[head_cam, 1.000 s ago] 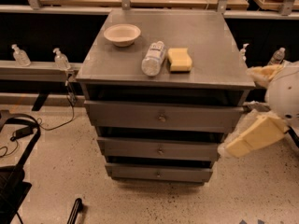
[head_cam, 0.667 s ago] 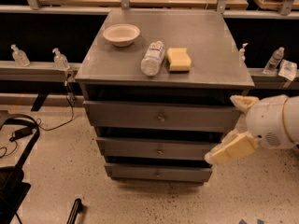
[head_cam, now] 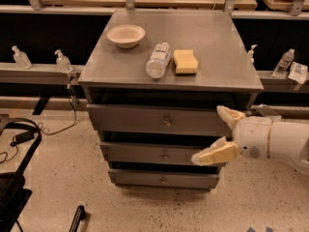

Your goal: Open middle drawer

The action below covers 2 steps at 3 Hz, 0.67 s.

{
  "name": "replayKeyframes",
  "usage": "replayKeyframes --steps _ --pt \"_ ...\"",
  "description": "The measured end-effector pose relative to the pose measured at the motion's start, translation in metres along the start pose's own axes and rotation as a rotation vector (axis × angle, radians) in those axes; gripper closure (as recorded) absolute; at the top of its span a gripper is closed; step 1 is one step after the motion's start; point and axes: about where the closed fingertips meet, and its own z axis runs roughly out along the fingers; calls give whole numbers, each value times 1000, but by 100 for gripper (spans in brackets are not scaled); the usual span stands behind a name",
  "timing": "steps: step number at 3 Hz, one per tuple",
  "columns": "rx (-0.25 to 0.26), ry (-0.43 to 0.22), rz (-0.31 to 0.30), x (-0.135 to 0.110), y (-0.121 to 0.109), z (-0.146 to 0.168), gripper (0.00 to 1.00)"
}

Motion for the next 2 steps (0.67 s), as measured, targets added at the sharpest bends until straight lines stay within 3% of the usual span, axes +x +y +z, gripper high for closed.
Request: replayKeyframes --steps 1,2 --pt "3 30 -12 1 0 -1 0" --pt "-72 -19 -57 7 -2 29 0"
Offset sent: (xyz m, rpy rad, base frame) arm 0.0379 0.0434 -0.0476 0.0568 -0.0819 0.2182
